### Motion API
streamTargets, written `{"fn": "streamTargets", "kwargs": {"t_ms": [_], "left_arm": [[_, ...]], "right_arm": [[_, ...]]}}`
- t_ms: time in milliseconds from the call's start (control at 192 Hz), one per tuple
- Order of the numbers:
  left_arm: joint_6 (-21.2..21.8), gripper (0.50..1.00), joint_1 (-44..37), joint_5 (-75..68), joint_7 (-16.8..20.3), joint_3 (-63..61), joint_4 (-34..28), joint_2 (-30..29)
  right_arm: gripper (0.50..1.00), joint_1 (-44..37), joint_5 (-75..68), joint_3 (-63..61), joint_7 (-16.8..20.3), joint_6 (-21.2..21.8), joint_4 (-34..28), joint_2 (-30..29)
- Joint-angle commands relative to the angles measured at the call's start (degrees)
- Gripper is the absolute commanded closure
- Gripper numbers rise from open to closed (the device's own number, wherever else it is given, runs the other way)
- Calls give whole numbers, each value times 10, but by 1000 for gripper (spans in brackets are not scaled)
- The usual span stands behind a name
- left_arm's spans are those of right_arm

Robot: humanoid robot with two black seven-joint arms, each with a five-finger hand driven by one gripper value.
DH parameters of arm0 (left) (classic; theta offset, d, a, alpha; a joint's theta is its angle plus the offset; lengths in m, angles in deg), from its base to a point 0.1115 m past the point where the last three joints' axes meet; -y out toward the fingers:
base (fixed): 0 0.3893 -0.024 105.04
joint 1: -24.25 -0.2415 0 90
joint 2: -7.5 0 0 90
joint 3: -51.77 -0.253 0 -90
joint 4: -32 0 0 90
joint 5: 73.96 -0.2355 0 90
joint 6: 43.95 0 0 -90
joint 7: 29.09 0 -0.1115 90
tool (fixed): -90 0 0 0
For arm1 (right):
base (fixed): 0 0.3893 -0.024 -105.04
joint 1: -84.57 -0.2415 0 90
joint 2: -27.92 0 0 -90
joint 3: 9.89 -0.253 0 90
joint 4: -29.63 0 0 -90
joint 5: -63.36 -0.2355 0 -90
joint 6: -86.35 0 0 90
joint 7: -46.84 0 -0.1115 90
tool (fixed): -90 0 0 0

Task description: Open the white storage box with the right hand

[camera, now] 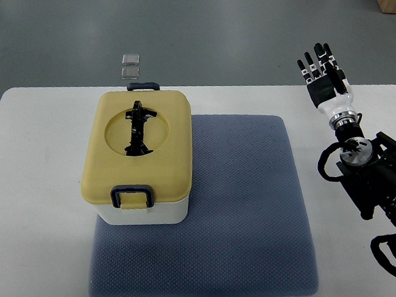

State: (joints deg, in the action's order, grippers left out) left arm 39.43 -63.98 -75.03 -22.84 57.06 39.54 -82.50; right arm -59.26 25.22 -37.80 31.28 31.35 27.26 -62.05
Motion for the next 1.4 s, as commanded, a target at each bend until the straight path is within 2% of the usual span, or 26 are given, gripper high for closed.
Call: {"fn": "streamTargets", "kwargs": {"t_ms": [0, 338, 635, 937, 1062, 1280, 1395], "left_arm": [[0, 500, 0, 0, 0, 0, -1, 0], [0, 500, 1, 0, -1, -1, -1, 0], [-1, 500, 2, -2, -1, -3, 20, 0], [-1, 500, 2, -2, -1, -3, 29, 0], [-1, 500, 2, -2, -1, -3, 28, 0], [-1, 500, 1, -2, -1, -3, 29, 0], [-1, 500, 1, -2, -1, -3, 28, 0]], "right_arm": [[525, 1, 1, 1, -2, 0, 0, 0], [525, -11, 27, 17, 1, 0, -2, 0], [525, -125, 256, 97, 0, 0, -3, 19], [527, -291, 522, 262, -1, 0, -12, 21], [527, -362, 595, 325, -1, 0, -90, 45], [527, -433, 794, 350, -1, 0, -357, 139], [527, -444, 853, 349, -1, 0, -451, 164]]}}
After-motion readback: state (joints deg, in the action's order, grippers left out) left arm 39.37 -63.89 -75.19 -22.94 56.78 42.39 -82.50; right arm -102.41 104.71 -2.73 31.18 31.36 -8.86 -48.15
